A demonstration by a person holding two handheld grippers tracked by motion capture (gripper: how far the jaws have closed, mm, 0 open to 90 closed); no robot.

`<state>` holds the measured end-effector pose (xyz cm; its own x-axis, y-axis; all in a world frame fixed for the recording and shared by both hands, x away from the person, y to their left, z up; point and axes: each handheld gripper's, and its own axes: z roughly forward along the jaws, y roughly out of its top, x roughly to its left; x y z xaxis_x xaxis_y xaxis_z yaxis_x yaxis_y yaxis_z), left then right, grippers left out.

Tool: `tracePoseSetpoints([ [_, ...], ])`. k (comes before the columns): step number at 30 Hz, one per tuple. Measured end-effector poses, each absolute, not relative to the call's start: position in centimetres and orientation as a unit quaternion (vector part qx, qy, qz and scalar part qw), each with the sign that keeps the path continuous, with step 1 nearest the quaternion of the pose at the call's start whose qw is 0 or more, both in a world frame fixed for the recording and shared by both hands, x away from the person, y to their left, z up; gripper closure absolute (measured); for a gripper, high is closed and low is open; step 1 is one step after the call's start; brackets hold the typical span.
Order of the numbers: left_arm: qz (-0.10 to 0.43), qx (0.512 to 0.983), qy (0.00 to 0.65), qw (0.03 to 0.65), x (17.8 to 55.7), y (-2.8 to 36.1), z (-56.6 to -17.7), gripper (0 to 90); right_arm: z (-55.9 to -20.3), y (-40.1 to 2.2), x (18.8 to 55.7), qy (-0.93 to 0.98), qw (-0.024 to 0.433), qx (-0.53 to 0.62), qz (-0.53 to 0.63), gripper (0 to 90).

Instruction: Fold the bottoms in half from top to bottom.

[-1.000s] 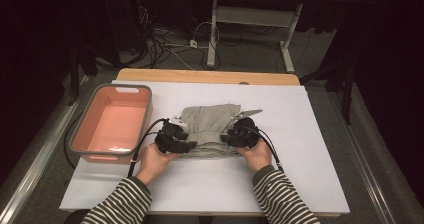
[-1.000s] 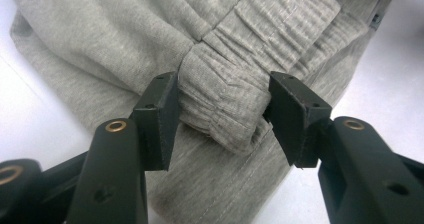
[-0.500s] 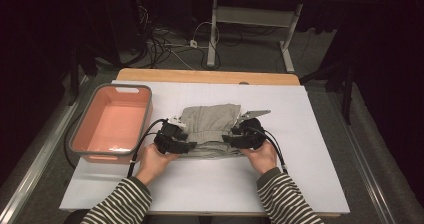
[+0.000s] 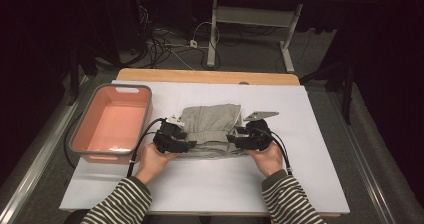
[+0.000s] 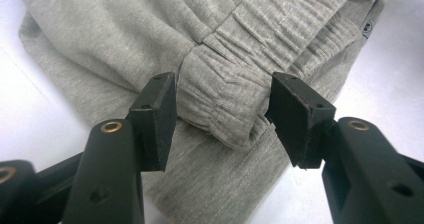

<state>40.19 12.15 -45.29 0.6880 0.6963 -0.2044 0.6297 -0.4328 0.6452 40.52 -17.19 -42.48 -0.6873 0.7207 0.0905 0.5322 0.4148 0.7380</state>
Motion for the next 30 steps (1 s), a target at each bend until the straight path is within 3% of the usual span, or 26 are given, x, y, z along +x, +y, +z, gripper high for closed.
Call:
tracePoseSetpoints([
  [30,0.046,0.841,0.4,0.362,39.8,12.5,-45.2,43.4,-43.1,-22.0,36.0,0.803,0.145,0.403,0.415,43.3],
])
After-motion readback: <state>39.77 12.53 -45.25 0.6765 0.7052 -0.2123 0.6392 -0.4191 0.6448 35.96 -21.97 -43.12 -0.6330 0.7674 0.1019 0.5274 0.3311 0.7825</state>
